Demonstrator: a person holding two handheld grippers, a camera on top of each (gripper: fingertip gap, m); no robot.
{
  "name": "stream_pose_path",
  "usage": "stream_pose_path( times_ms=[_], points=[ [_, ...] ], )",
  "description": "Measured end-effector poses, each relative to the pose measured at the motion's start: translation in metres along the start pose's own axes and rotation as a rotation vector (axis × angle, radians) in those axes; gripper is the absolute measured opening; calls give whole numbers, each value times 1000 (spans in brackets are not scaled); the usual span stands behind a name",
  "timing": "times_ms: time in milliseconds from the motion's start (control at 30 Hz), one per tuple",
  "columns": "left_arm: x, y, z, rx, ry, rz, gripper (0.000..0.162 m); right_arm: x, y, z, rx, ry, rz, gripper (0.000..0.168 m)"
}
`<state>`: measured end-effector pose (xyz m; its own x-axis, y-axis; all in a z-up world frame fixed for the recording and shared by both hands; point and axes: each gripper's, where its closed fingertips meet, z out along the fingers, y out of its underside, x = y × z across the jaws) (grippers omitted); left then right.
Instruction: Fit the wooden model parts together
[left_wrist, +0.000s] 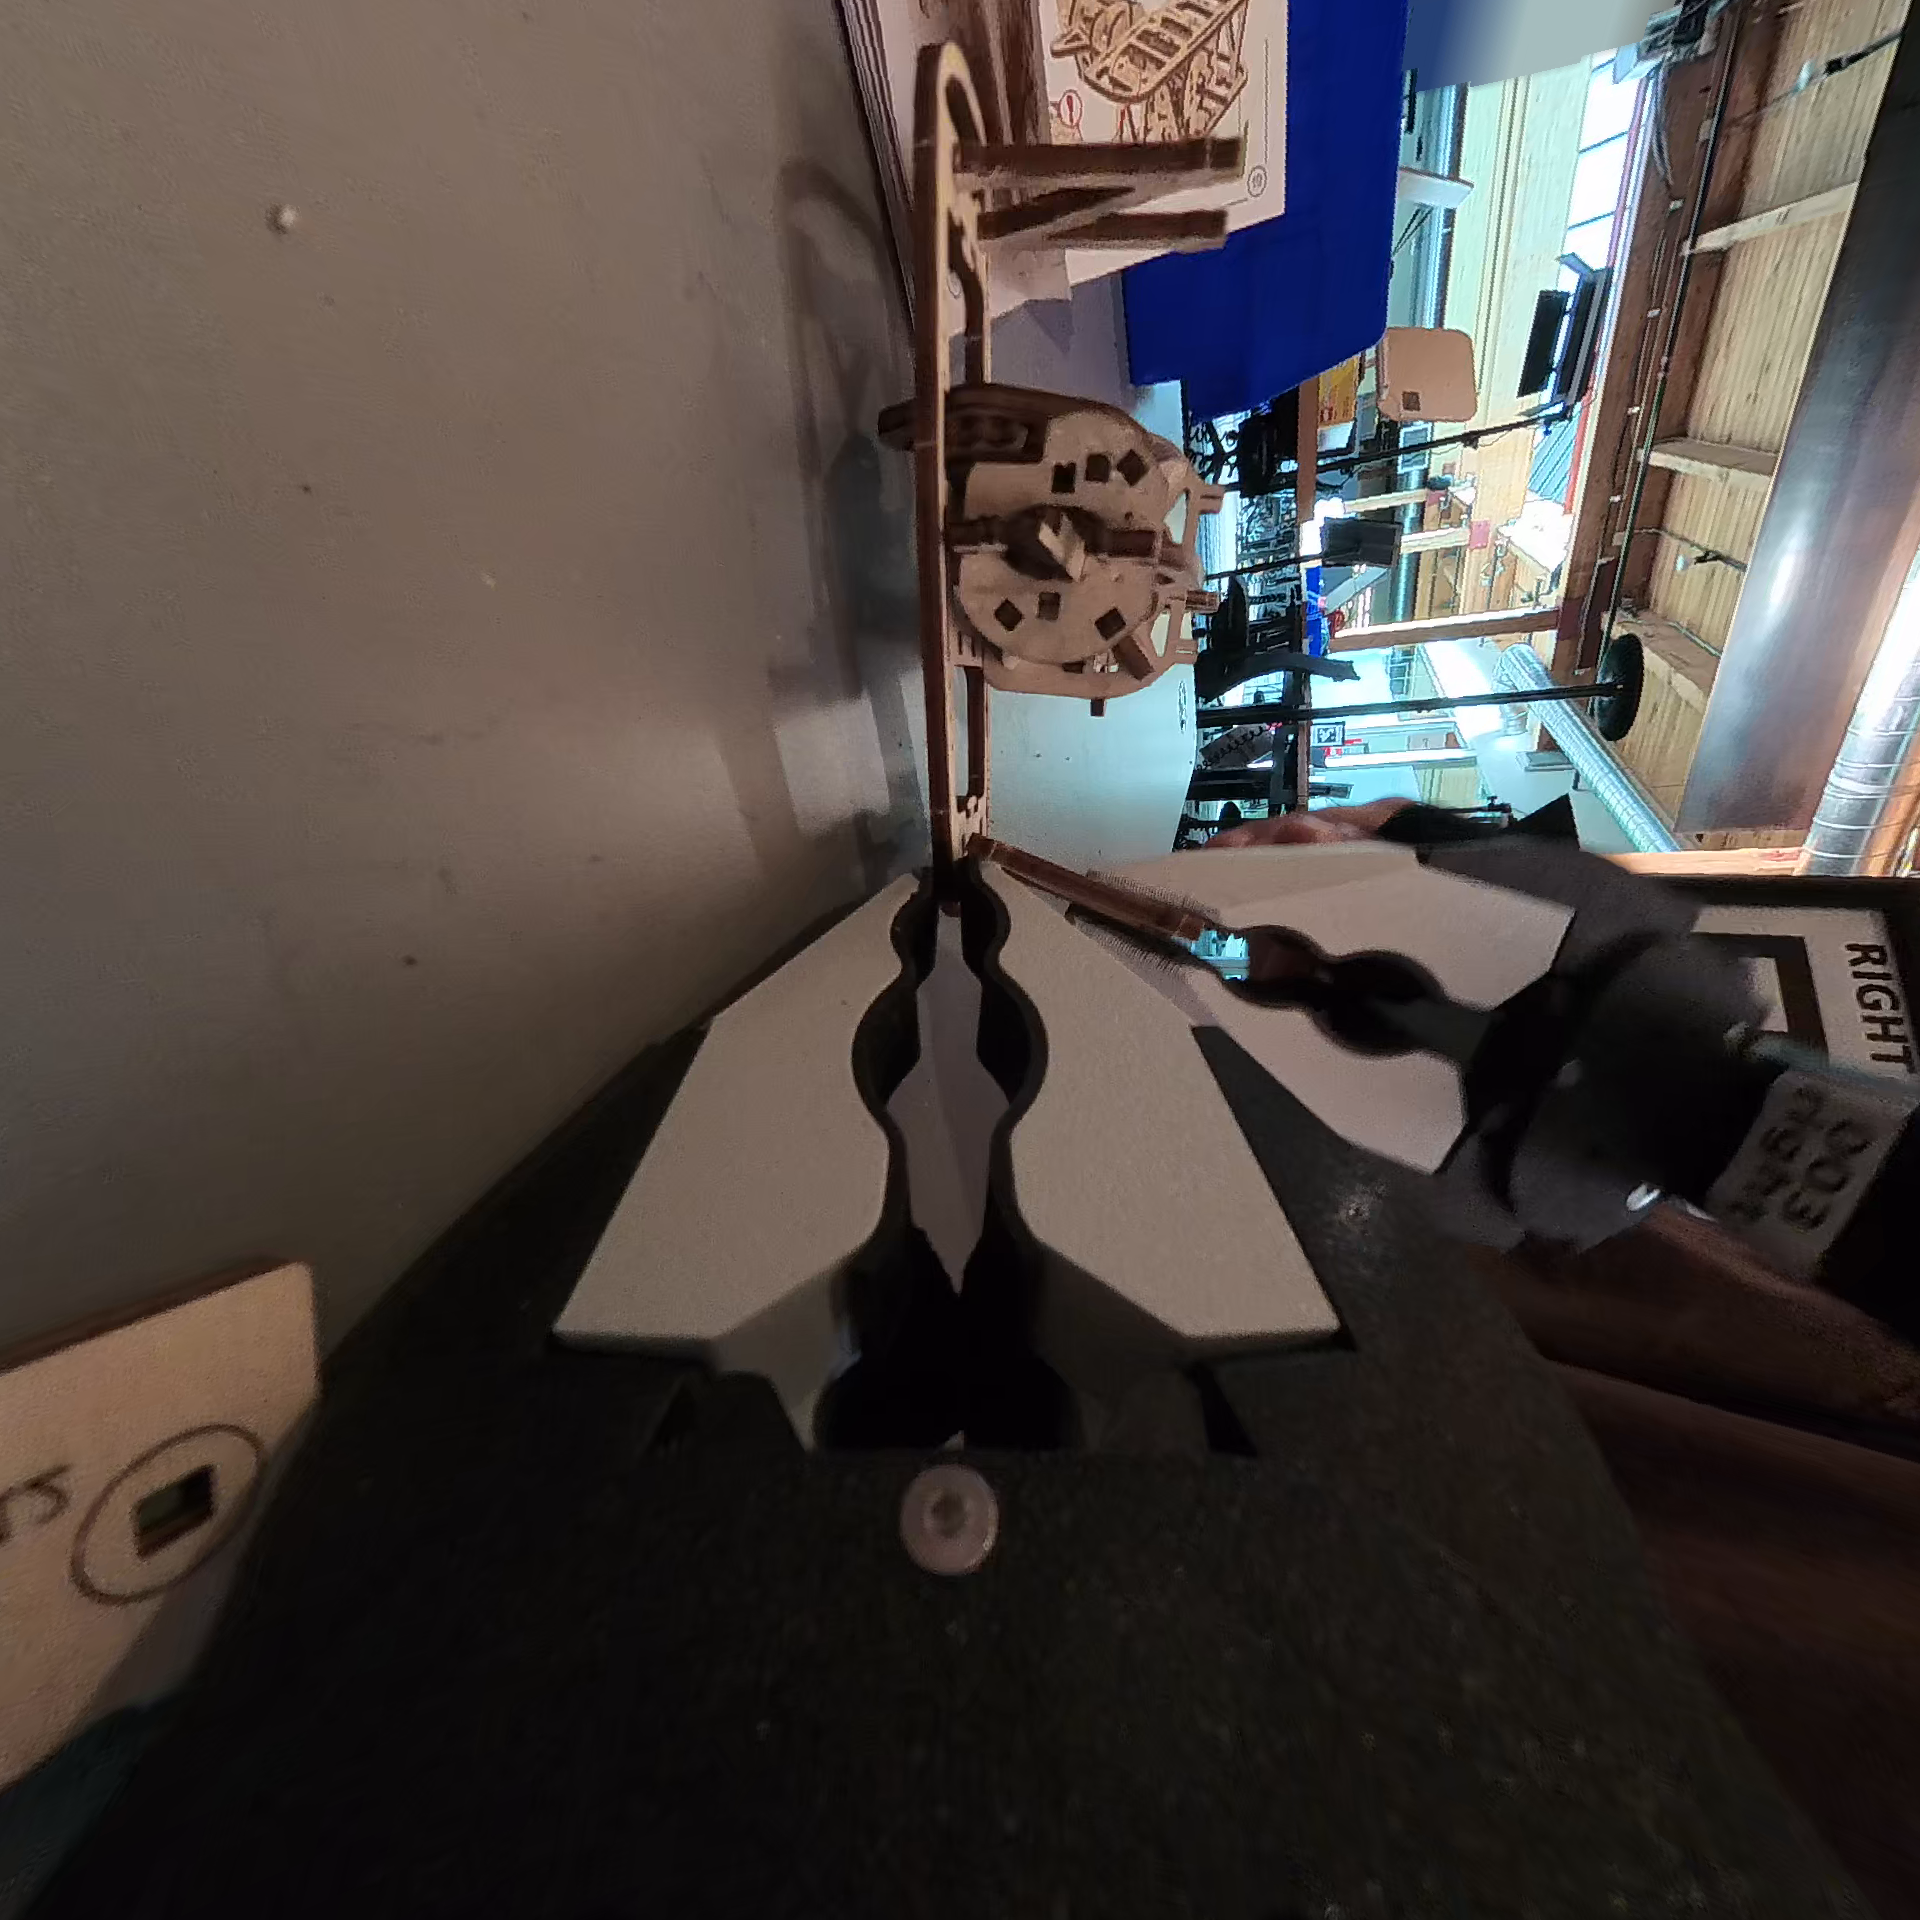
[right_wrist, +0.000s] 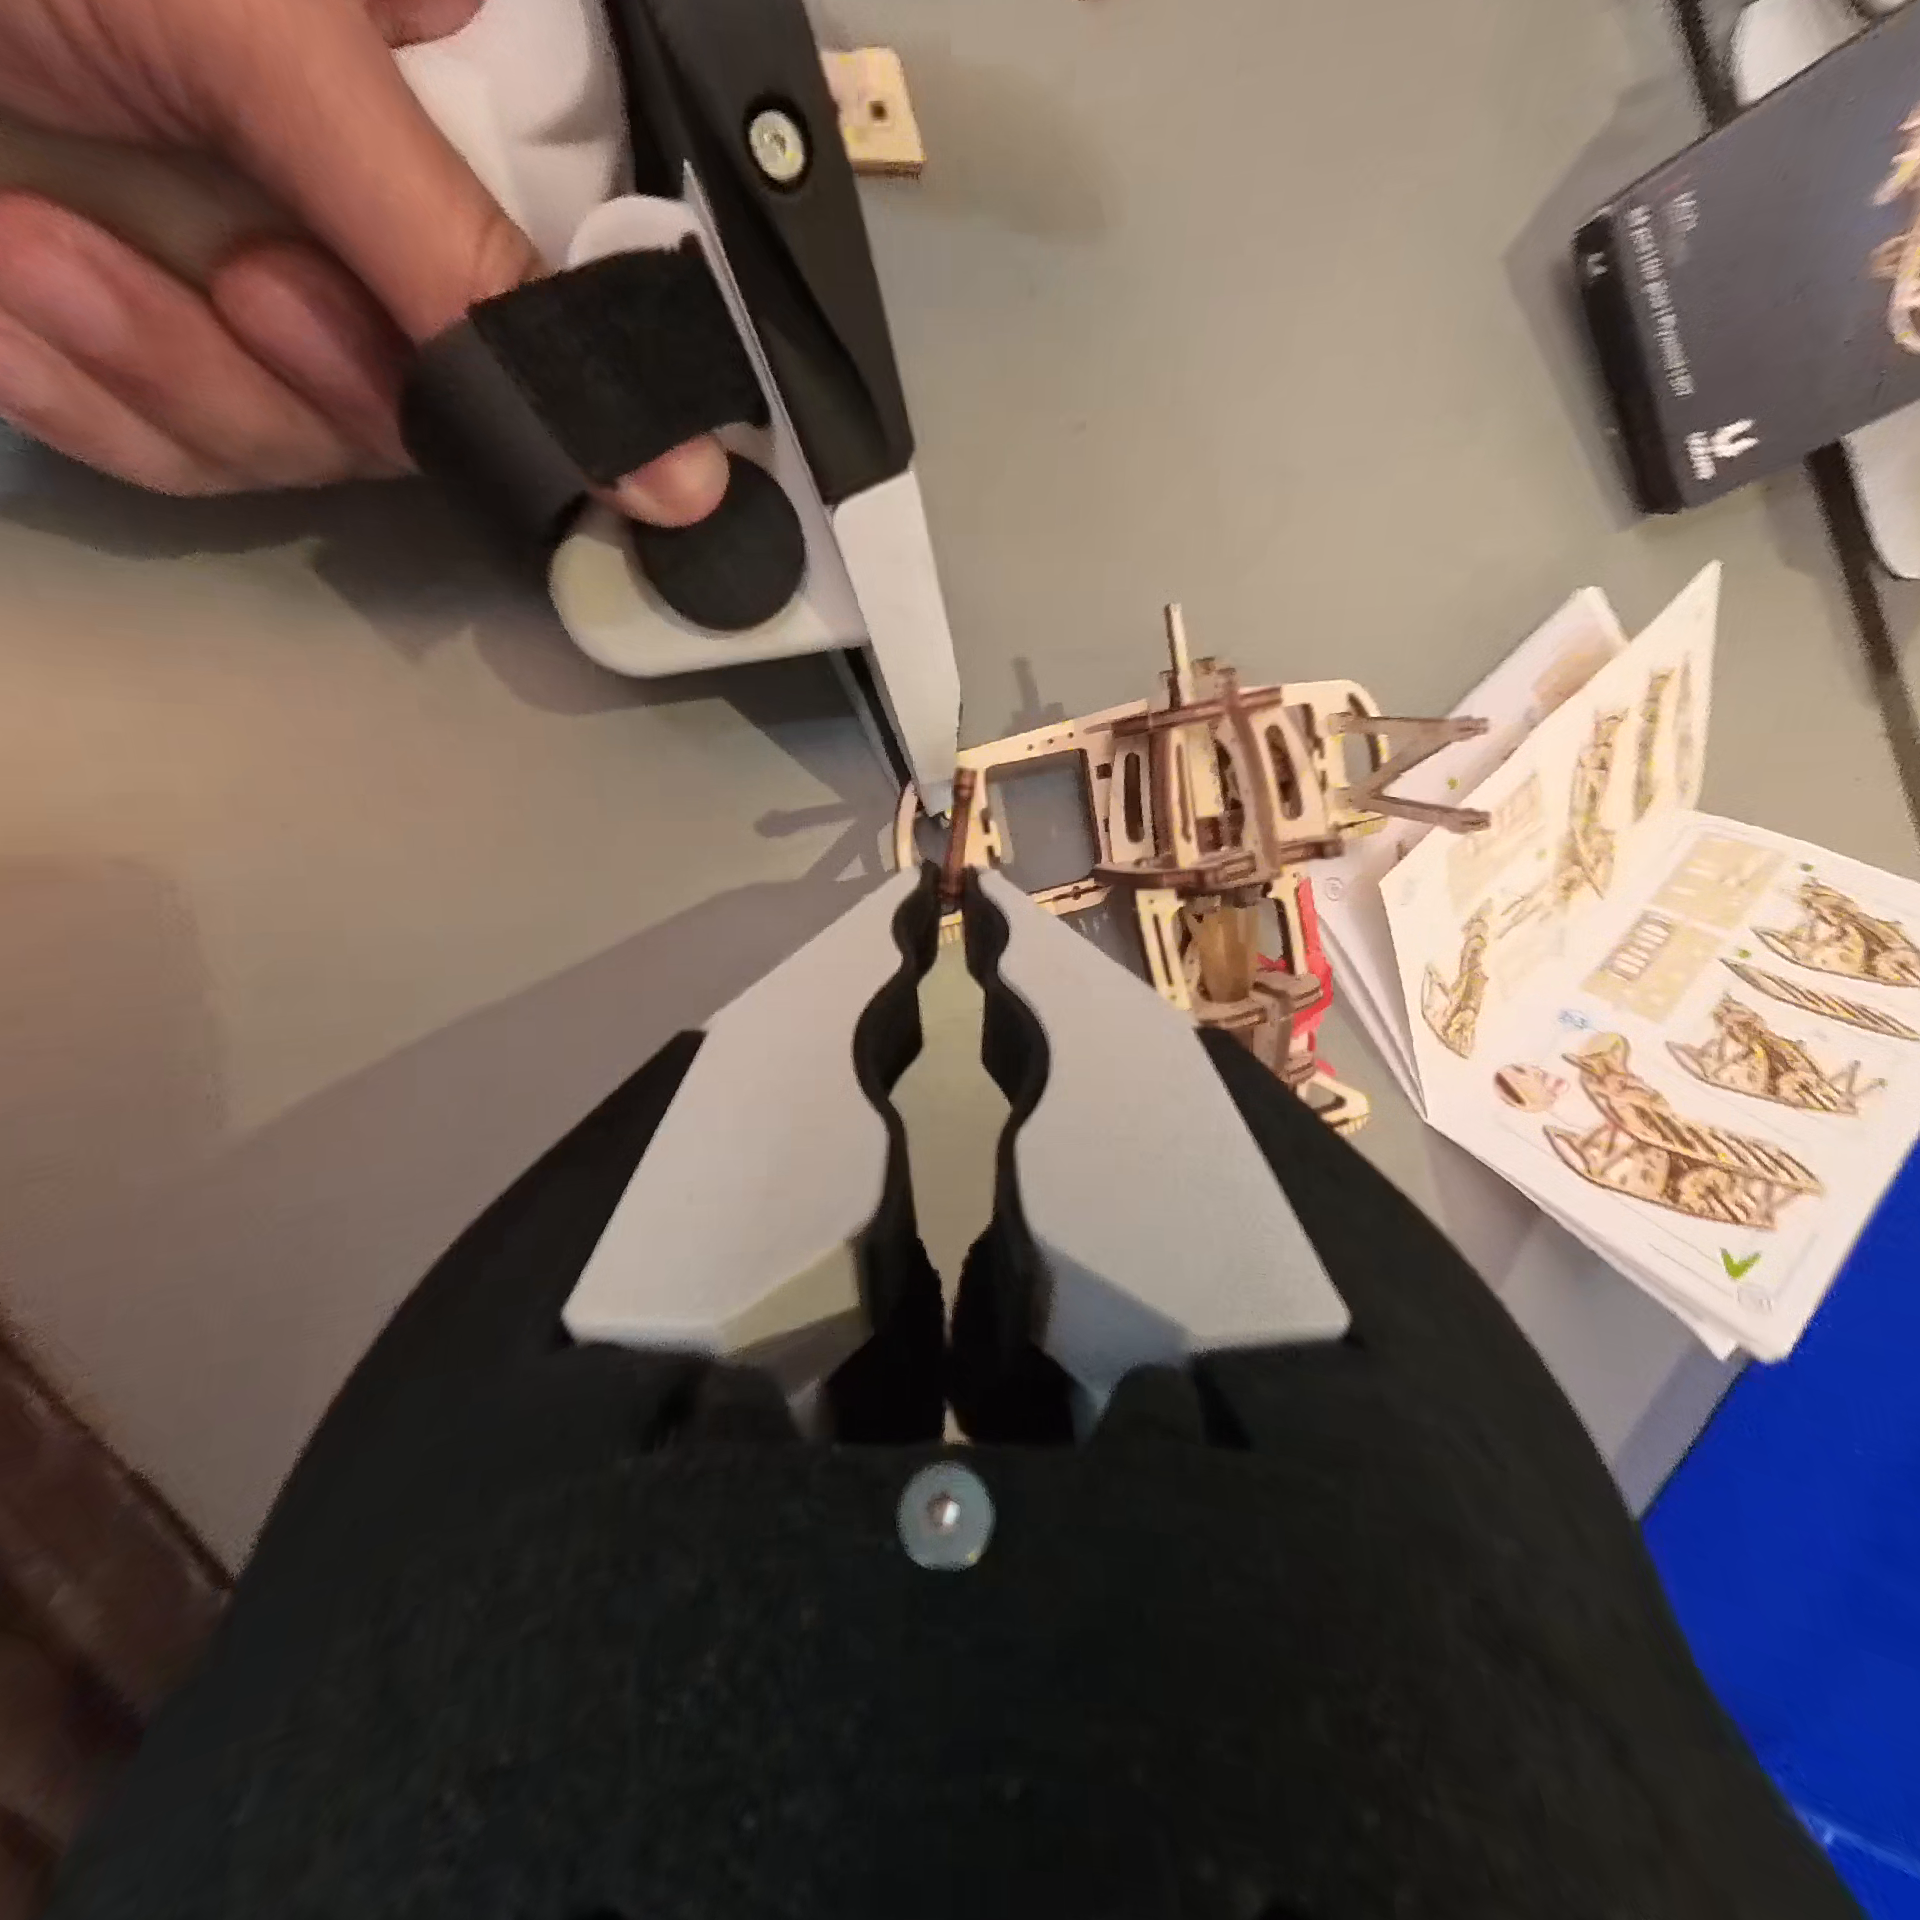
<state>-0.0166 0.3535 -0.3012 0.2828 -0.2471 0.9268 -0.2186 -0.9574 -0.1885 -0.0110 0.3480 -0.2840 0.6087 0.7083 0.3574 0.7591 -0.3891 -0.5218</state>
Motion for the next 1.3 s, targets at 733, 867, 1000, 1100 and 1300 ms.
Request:
stream_pose_path(
  times_ms=[733,867,1000,1100,1300],
  points=[
    [-1,2,0,-25,-7,12,0,12,1,1,-47,-346,-183,2],
    [-1,2,0,-24,-8,12,0,8,1,0,-48,-379,-192,2],
    [-1,2,0,-24,-7,11,0,8,1,0,-46,-391,-194,2],
    [-1,2,0,-20,-7,8,0,9,2,0,-37,-385,-204,2],
    [-2,2,0,-20,-11,11,1,8,5,0,-24,-371,-208,2]
  ],
)
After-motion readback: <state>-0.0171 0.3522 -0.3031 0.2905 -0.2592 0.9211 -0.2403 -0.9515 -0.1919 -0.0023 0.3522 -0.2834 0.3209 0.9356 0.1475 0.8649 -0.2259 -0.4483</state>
